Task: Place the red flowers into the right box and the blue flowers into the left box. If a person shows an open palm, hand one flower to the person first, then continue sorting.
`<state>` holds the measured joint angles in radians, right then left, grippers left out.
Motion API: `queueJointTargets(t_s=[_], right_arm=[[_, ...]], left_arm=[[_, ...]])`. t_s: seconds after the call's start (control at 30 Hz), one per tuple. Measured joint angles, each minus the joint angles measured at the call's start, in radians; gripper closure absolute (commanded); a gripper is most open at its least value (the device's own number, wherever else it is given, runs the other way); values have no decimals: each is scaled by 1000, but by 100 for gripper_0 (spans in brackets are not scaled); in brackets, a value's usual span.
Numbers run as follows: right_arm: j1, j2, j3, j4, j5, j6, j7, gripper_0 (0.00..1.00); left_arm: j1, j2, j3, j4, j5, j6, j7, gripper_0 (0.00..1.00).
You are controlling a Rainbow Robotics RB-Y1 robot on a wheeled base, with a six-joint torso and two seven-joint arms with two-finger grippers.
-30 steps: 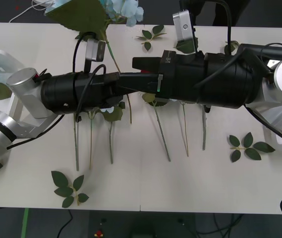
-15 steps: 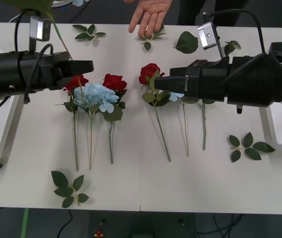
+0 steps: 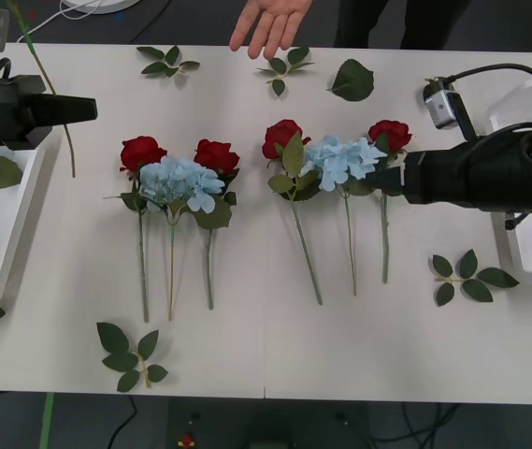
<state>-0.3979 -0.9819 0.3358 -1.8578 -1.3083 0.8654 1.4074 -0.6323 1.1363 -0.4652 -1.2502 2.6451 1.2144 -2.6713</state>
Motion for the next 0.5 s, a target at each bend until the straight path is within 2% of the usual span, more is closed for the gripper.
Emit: queueJointTargets(t_s=[0.27,0.5], right_arm=[[-25,15,0,112,213,157,-225,0],[-87,89,2,191,357,258,-338,0]], left_arm=[[0,56,0,24,-85,-30,175,100],[0,57,0,37,-85,-30,179,100]])
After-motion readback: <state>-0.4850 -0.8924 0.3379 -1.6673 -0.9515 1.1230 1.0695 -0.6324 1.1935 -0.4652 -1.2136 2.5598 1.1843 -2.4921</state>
